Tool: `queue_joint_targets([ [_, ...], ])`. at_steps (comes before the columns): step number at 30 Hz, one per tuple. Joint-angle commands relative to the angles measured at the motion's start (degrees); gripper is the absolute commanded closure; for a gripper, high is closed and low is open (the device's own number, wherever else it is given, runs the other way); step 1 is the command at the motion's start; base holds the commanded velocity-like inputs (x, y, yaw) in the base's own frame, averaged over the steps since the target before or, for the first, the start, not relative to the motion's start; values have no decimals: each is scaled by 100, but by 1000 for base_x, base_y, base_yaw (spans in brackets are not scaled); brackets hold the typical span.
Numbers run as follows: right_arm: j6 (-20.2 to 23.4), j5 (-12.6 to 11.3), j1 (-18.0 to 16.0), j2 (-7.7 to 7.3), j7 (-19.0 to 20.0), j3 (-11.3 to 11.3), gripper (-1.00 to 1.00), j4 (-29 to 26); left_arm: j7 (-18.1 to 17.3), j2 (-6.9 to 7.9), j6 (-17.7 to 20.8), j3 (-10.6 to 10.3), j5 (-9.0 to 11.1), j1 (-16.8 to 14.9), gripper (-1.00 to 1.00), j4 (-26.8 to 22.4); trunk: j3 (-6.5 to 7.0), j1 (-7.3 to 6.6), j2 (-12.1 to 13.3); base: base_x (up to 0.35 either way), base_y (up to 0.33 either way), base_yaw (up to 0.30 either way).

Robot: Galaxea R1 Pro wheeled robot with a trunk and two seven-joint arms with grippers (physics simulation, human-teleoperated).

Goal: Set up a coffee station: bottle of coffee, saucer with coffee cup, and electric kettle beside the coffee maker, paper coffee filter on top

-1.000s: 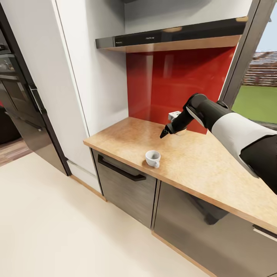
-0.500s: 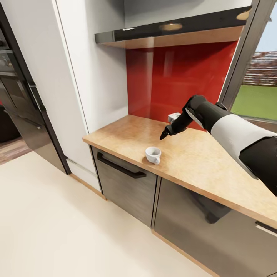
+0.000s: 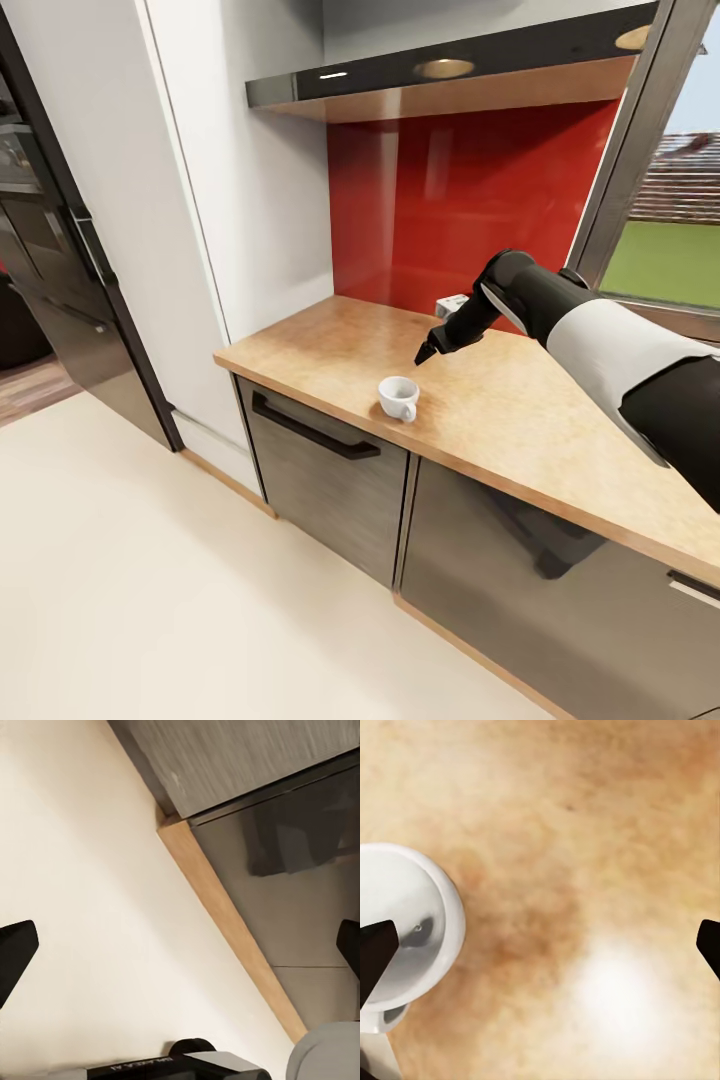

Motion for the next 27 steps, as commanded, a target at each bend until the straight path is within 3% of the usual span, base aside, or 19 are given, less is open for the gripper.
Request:
queue_joint_targets([
  [1, 30, -57, -6, -6, -8, 47, -100, -11, -16, 38, -52, 131, -48, -4, -100, 3, -5, 0, -3, 0, 0, 0],
  [4, 30, -57, -6, -6, -9, 50, -100, -11, -26, 94, -43, 362, -52, -4, -100, -1, -5, 0, -3, 0, 0, 0],
  [9, 30, -58, -5, -1, -10, 51, -100, -18, -61, 174, -37, 562, -55, -4, -100, -4, -95, 109, -203, 0, 0, 0],
  [14, 30, -57, -5, 2, -9, 53, -100, -19, -335, 213, -35, 614, -56, -4, -100, -4, -113, 131, -243, 0, 0, 0],
  [22, 30, -57, -5, 3, -8, 47, -100, -20, -419, 217, -35, 623, -56, -4, -100, -4, -203, 241, -444, 0, 0, 0],
  [27, 30, -59, -5, 3, -10, 53, -100, -20, -440, 217, -35, 624, -56, -4, -100, -4, -203, 241, -444, 0, 0, 0],
])
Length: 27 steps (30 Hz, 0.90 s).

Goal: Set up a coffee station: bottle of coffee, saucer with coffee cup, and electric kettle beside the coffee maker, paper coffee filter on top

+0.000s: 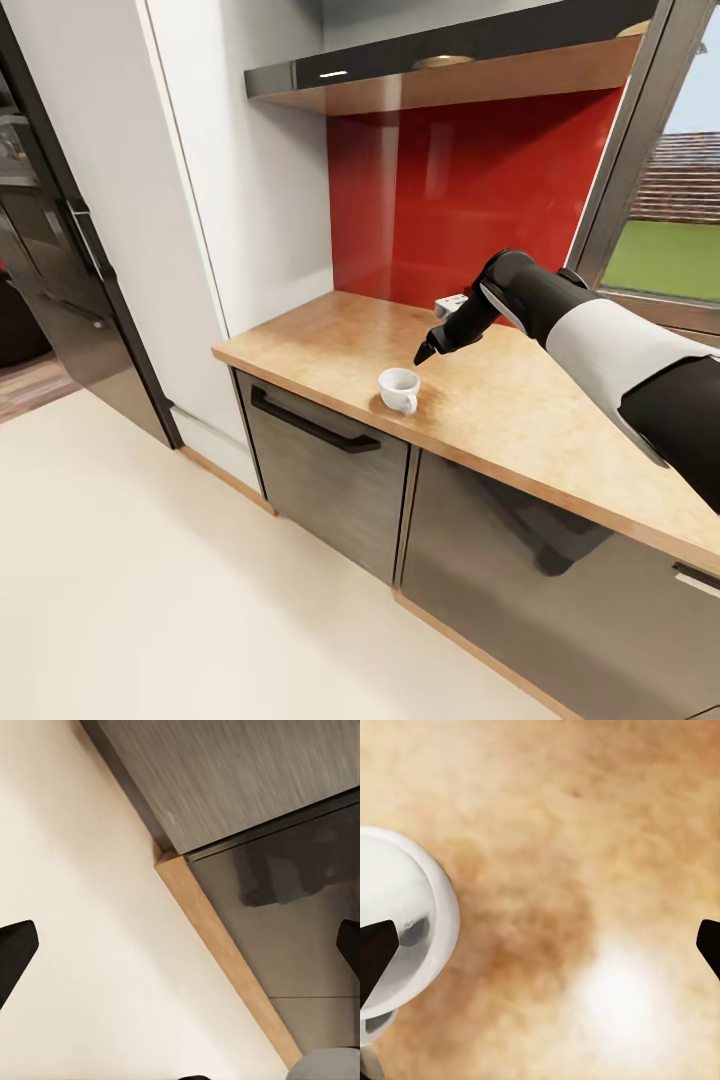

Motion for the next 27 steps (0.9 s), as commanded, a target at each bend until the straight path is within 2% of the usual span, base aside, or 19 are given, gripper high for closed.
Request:
queue_joint_targets([
  [1, 30, -56, -6, -7, -7, 48, -100, -10, -14, 0, -58, 44, -45, -5, -100, 6, -5, 0, -3, 0, 0, 0],
  [7, 30, -56, -6, -7, -5, 46, -100, -10, -22, 0, -58, 44, -45, -5, -100, 0, -95, 109, -203, 0, 0, 0],
  [16, 30, -62, -6, -1, 21, 48, -100, -10, -29, 0, -58, 44, -45, -5, -100, 1, -95, 109, -203, 0, 0, 0],
  [20, 28, -59, -6, 1, 353, 49, -100, -21, -29, 0, -58, 44, -45, -5, -100, 0, -95, 109, -203, 6, 2, 0],
  [27, 25, -55, -6, 2, 522, 47, -100, -27, -24, 0, -58, 44, -45, -5, -100, 3, -95, 109, -203, 42, 30, 0],
])
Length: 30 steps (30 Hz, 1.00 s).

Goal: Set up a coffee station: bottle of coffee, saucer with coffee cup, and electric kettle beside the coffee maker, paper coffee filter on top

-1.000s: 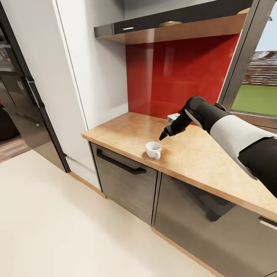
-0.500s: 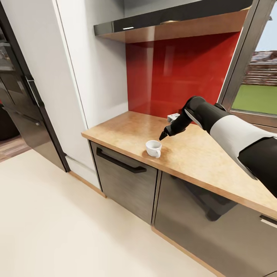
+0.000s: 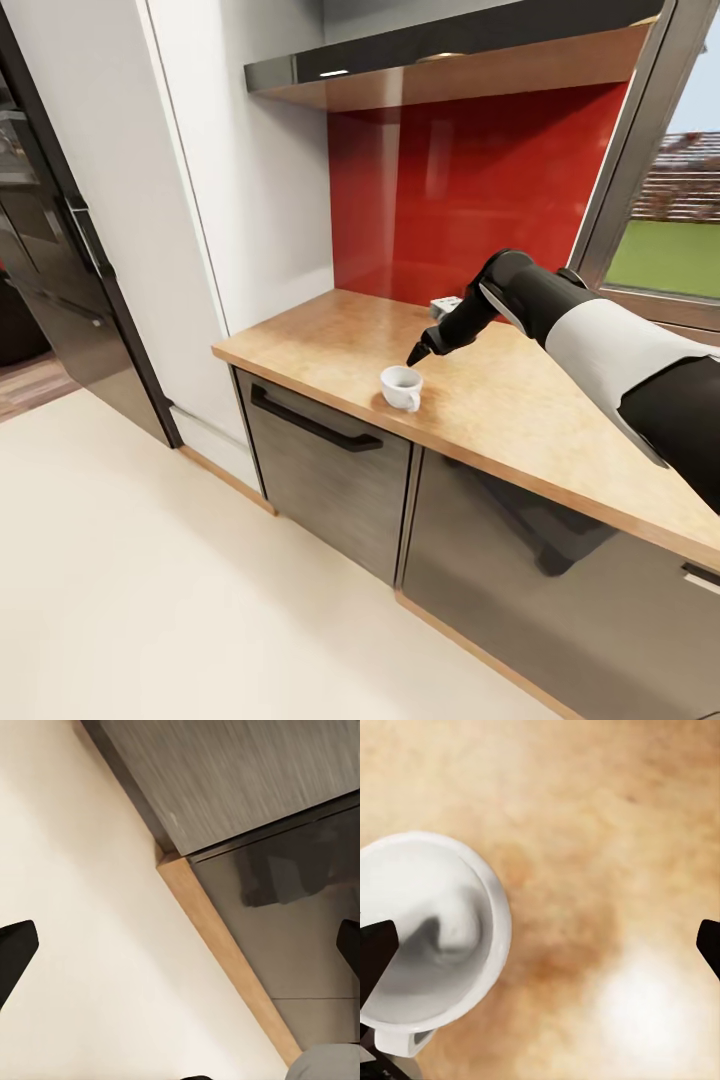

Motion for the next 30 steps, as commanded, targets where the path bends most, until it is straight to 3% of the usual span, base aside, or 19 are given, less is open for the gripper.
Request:
queue_joint_targets([
  [1, 33, -57, -6, -7, -4, 45, -100, -10, -9, 0, -58, 44, -45, -5, -100, 5, -5, 0, -3, 14, 11, 0],
  [15, 36, -57, -6, -14, 9, 48, -100, -19, -4, 0, -58, 44, -45, -5, -100, 1, -8, 0, -3, 12, 1, 0],
  [30, 37, -57, -6, -15, 9, 48, -100, -19, 0, 0, -58, 44, -45, -5, -100, 1, -123, 0, -3, 0, 0, 0],
])
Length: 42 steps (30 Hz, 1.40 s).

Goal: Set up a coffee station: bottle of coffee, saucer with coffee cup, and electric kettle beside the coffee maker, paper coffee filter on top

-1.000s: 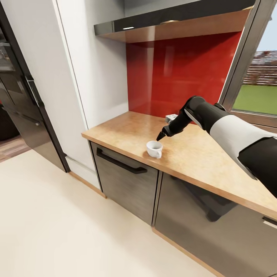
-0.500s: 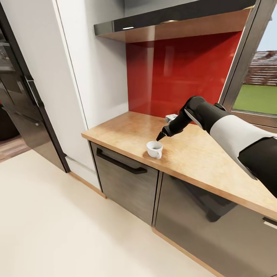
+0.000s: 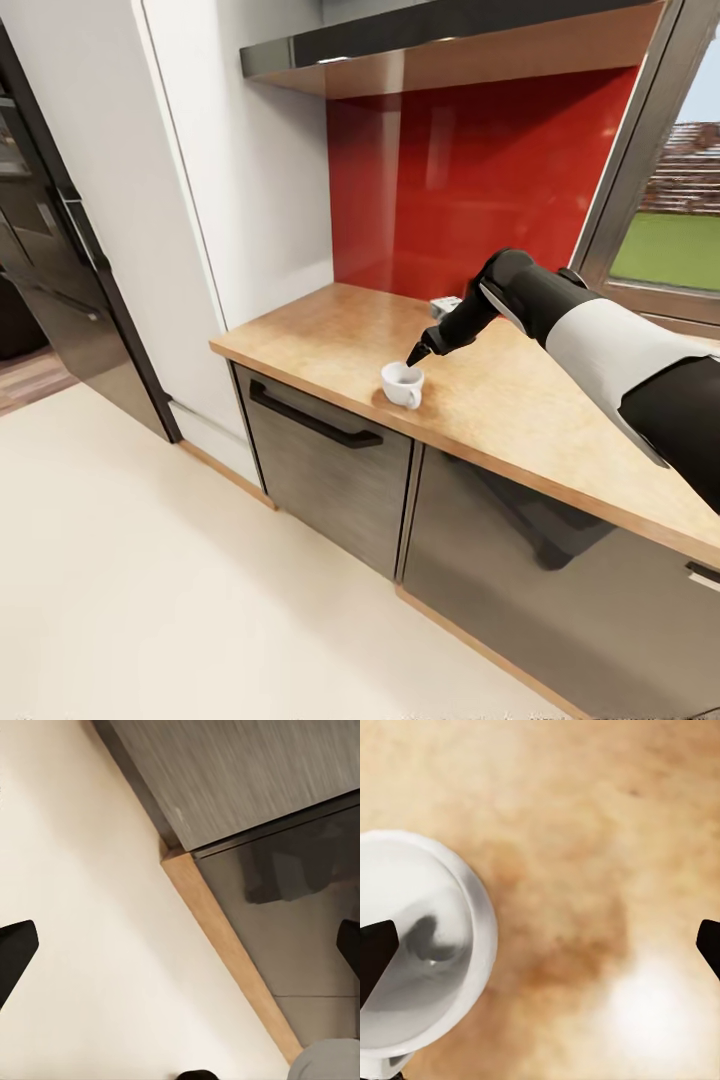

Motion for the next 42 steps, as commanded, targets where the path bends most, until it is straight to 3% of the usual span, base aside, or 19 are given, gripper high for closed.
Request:
queue_joint_targets([
  [1, 32, -59, -6, -7, -8, 46, -100, -10, -9, 0, -58, 45, -45, -5, -100, 6, -14, -1, -3, 0, 0, 0],
  [16, 32, -59, -6, -4, -3, 46, -100, -10, -9, 0, -58, 45, -45, -5, -100, 4, -142, -1, -3, 0, 0, 0],
  [34, -2, -65, -3, 2, 40, 46, -100, -10, -9, 0, -58, 45, -45, -5, -100, 7, -155, -1, -3, 0, 0, 0],
  [42, -3, -59, 101, 2, 284, 46, -100, -10, -9, 0, -58, 45, -45, -5, -100, 4, -155, -1, -3, 0, 0, 0],
])
